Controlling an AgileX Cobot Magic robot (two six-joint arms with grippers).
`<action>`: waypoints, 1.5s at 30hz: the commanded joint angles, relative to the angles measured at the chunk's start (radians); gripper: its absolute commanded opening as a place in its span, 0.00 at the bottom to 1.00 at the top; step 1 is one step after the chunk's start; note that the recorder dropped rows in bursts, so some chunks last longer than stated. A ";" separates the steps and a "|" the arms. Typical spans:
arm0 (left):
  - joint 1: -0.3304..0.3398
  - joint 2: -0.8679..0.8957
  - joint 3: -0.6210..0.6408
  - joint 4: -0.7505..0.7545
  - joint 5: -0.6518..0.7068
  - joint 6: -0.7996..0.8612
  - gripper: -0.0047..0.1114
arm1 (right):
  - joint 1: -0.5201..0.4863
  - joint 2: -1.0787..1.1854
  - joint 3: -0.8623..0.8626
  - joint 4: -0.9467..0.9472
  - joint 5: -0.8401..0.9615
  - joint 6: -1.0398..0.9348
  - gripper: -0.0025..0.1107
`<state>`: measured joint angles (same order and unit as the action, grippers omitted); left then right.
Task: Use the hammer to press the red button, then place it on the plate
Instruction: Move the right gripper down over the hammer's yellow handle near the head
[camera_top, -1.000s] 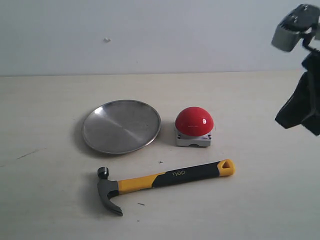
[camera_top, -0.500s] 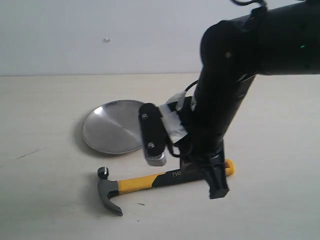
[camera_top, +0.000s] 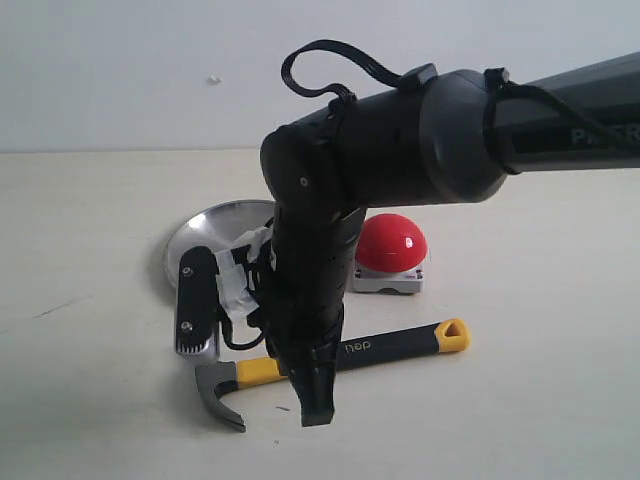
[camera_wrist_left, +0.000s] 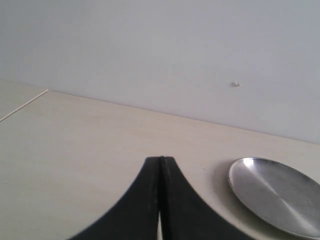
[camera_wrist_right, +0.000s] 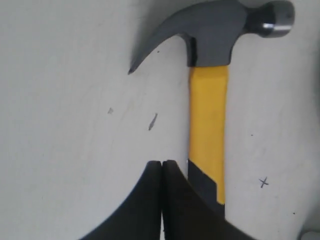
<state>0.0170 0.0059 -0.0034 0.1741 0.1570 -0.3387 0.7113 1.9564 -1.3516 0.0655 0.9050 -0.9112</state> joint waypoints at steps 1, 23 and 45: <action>0.002 -0.006 0.003 -0.004 -0.002 -0.009 0.04 | 0.003 0.003 -0.012 0.007 -0.029 0.077 0.02; 0.002 -0.006 0.003 -0.004 -0.002 -0.009 0.04 | 0.003 0.012 -0.012 -0.010 -0.195 0.097 0.08; 0.002 -0.006 0.003 -0.004 -0.002 -0.009 0.04 | 0.003 0.065 -0.012 -0.071 -0.161 0.161 0.08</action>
<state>0.0170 0.0059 -0.0034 0.1741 0.1570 -0.3387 0.7113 2.0207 -1.3560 0.0000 0.7536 -0.7738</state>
